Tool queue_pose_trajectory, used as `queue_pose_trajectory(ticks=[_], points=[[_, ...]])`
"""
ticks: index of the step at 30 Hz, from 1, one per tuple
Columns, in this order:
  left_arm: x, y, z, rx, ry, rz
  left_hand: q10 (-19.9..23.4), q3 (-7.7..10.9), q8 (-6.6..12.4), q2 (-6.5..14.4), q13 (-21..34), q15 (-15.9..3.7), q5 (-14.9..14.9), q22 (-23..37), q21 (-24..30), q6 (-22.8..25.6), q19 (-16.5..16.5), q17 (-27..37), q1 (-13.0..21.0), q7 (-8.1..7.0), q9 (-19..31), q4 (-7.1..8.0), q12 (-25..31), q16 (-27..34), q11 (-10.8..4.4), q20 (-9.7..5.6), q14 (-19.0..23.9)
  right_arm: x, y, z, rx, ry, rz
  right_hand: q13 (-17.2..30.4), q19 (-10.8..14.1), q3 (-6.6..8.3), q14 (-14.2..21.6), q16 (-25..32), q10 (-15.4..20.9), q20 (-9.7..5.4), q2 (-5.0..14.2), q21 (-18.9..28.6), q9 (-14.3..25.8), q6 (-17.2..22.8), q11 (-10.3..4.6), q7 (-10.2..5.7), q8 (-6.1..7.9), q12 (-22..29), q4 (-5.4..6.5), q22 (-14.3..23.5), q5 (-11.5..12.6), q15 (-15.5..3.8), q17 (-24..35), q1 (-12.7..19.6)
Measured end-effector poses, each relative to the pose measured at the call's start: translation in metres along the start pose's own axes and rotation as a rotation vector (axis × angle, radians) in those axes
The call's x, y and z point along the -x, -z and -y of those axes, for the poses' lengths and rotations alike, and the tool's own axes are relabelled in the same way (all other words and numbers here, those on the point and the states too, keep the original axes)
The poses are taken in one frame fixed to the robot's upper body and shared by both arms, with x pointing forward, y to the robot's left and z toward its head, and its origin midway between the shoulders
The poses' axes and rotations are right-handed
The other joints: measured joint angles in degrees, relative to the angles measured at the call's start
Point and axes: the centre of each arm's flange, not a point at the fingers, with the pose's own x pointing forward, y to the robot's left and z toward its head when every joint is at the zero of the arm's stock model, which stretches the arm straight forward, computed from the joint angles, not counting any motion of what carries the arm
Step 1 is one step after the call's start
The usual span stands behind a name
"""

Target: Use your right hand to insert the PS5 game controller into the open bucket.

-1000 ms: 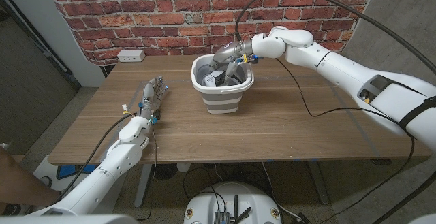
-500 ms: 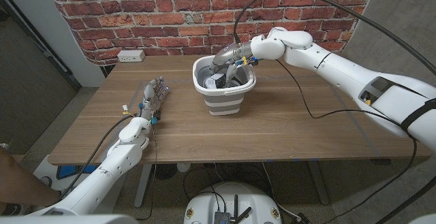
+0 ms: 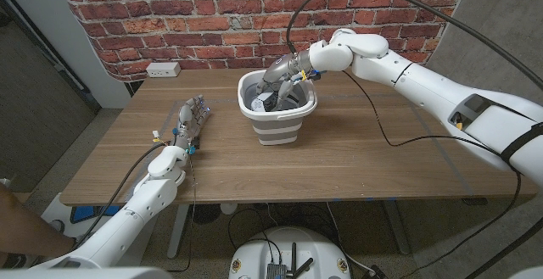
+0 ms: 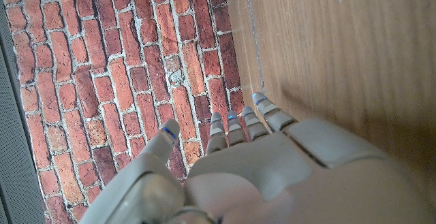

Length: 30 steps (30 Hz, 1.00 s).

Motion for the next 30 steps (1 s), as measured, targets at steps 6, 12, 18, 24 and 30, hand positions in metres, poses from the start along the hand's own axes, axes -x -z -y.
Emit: queue_pose_trajectory(ticks=[6, 12, 18, 24, 30], points=[[0.000, 0.000, 0.000, 0.002, 0.003, 0.000, 0.0, 0.00, 0.00, 0.0, 0.0, 0.00, 0.0, 0.0, 0.0, 0.3, 0.0, 0.0, 0.0, 0.31, 0.0, 0.00, 0.0, 0.0, 0.00, 0.00, 0.0, 0.001, -0.002, 0.001, 0.005, -0.046, -0.011, -0.9, -2.2, -0.24, -3.7, -2.2, -6.7, 1.62, -0.59, -0.2, 0.0, -4.8, 1.81, 1.19, -4.19, -0.4, 0.23, 0.1, -0.8, 2.61, 0.0, -0.6], [-0.001, 0.000, 0.000, 0.003, 0.007, 0.000, 0.0, 0.00, 0.00, 0.0, 0.0, 0.00, 0.0, 0.0, 0.0, 0.4, 0.0, 0.0, 0.0, 0.20, 0.0, 0.00, 0.0, 0.0, 0.00, 0.00, 0.0, 0.004, -0.005, 0.006, 0.012, -0.063, -0.019, -1.2, -3.2, -0.23, -5.1, -2.9, -8.7, 1.66, -0.44, -0.2, 0.0, -5.6, 2.22, 1.38, -5.34, -0.4, 0.23, 0.1, -0.8, 3.86, 0.0, -1.2], [-0.001, 0.000, 0.000, 0.002, 0.010, -0.001, 0.0, 0.00, 0.00, 0.0, 0.0, 0.00, 0.0, 0.0, 0.0, 0.6, 0.0, 0.0, 0.0, 0.01, 0.0, 0.00, 0.0, 0.0, 0.00, 0.00, 0.0, 0.010, -0.002, 0.012, 0.004, -0.075, -0.042, -1.5, -3.3, -0.23, -5.7, -3.3, -9.1, 1.58, -0.14, -0.2, 0.0, -5.6, 2.13, 1.36, -5.57, -0.4, 0.23, 0.1, -0.8, 3.85, 0.0, -1.5], [-0.001, 0.001, 0.000, 0.002, 0.012, -0.004, 0.0, 0.00, 0.00, 0.0, 0.0, 0.00, 0.0, 0.0, 0.0, 0.6, 0.0, 0.0, 0.0, 0.01, 0.0, 0.00, 0.0, 0.0, 0.00, 0.00, 0.0, 0.017, 0.000, 0.019, -0.001, -0.066, -0.052, -1.5, -3.3, -0.46, -5.7, -3.3, -9.2, 1.58, 0.35, -0.2, 0.0, -5.6, 2.31, 1.36, -5.98, -0.4, 0.46, 0.3, -0.8, 3.85, 0.0, -2.0], [-0.002, 0.001, 0.000, 0.001, 0.014, -0.005, 0.0, 0.00, 0.00, 0.0, 0.0, 0.00, 0.0, 0.0, 0.0, 0.6, 0.0, 0.0, 0.0, 0.01, 0.0, 0.00, 0.0, 0.0, 0.00, 0.00, 0.0, 0.025, 0.002, 0.024, -0.017, -0.063, -0.061, -1.8, -3.3, -0.46, -5.7, -3.5, -9.2, 1.58, 0.69, 0.3, 0.0, -5.6, 2.31, 1.36, -6.18, -0.1, 0.46, 0.3, -0.8, 3.85, 0.0, -2.3]])
